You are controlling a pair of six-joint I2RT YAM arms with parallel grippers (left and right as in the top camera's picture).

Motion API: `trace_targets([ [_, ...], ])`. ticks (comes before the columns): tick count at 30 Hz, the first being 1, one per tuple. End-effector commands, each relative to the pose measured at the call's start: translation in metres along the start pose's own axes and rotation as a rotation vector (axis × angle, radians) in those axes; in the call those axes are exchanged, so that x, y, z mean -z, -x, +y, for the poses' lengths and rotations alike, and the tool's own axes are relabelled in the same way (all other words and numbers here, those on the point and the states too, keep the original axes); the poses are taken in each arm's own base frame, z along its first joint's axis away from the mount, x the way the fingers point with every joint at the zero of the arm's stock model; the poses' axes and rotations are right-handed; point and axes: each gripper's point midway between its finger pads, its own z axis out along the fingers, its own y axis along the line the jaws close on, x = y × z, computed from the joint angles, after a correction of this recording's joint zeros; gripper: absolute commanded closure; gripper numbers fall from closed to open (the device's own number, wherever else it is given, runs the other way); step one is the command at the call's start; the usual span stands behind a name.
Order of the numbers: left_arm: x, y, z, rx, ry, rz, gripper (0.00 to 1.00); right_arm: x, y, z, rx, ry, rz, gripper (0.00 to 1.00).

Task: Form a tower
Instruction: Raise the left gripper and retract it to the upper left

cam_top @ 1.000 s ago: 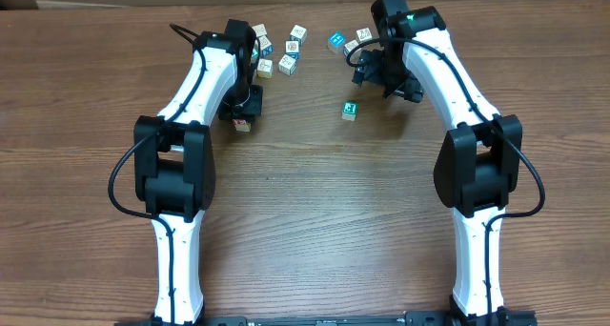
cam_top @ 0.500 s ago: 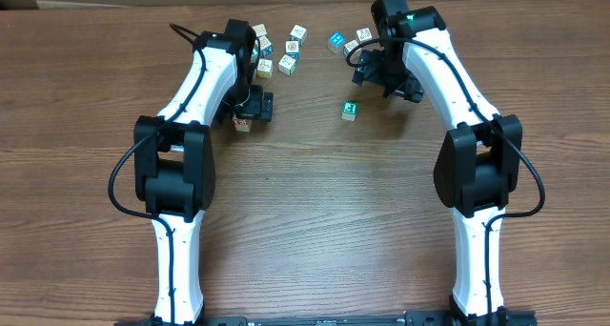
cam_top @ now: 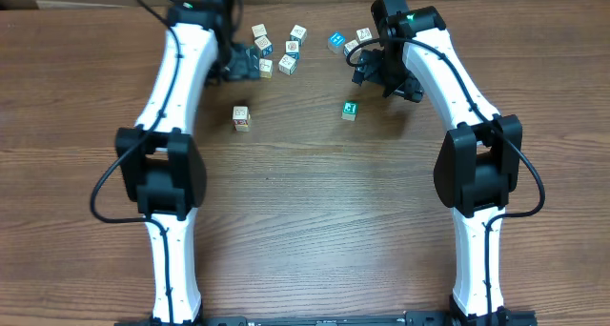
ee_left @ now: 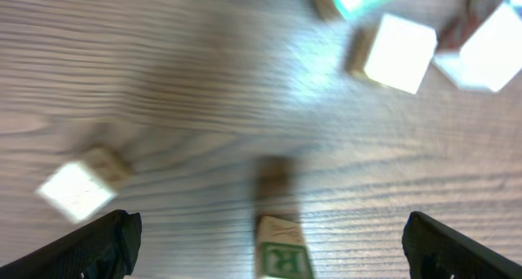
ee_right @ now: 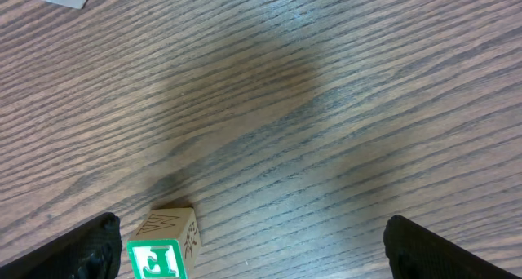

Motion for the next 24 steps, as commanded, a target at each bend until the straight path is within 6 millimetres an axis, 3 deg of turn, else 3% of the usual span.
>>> trace_targets([
  [1,0.027,0.019,0.035,0.174,0.004,-0.054,0.0,0.019,0.003,0.004,0.002,0.026,-0.034,0.0],
  [8,0.029,0.011,0.112,0.325,0.056,0.009,0.01,0.019,0.003,0.004,0.002,0.026,-0.034,0.0],
  [13,0.03,0.014,0.151,0.401,0.071,-0.005,0.0,0.019,0.003,0.004,0.002,0.026,-0.033,0.0],
  [19,0.031,0.013,0.176,0.451,0.082,-0.007,0.0,0.019,0.003,0.004,0.002,0.026,-0.033,0.0],
  [24,0.031,0.013,0.181,0.461,0.084,-0.008,0.01,0.019,0.003,0.004,0.002,0.026,-0.033,0.0],
])
